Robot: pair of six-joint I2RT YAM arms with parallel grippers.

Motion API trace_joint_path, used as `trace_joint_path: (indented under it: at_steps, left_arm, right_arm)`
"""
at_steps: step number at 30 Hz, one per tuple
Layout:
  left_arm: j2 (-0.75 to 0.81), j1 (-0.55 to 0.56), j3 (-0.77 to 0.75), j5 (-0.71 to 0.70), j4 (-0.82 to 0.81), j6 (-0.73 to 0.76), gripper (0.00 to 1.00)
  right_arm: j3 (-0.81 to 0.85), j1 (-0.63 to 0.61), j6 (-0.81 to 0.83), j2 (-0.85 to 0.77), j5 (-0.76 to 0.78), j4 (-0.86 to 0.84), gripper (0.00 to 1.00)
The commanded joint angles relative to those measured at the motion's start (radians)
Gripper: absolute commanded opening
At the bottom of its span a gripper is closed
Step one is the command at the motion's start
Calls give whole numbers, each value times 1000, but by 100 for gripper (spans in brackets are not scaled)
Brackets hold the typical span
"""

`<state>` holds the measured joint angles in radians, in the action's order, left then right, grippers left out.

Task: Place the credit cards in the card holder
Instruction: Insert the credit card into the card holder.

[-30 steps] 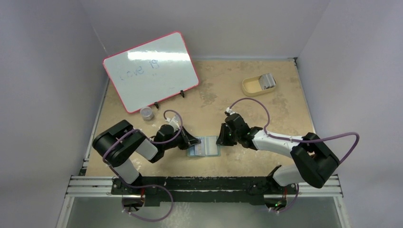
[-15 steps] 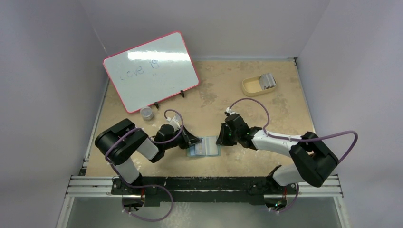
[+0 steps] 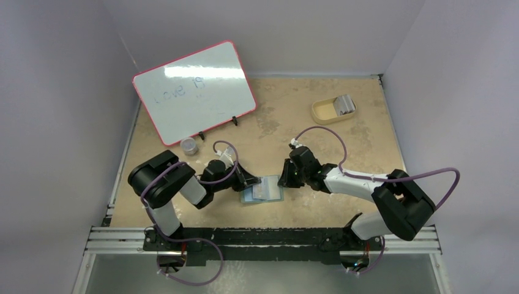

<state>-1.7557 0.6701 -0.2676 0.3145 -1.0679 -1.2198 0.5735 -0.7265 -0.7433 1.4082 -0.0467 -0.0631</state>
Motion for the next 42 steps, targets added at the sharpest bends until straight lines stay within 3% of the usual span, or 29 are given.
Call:
trace_joint_path:
  at_steps: [1, 42]
  left_arm:
    - [-15, 3, -10, -27, -51, 8, 0]
    - [39, 78, 65, -176, 26, -17, 0]
  right_arm:
    - [-10, -5, 5, 8, -4, -17, 21]
    - [-15, -5, 0, -2, -5, -20, 20]
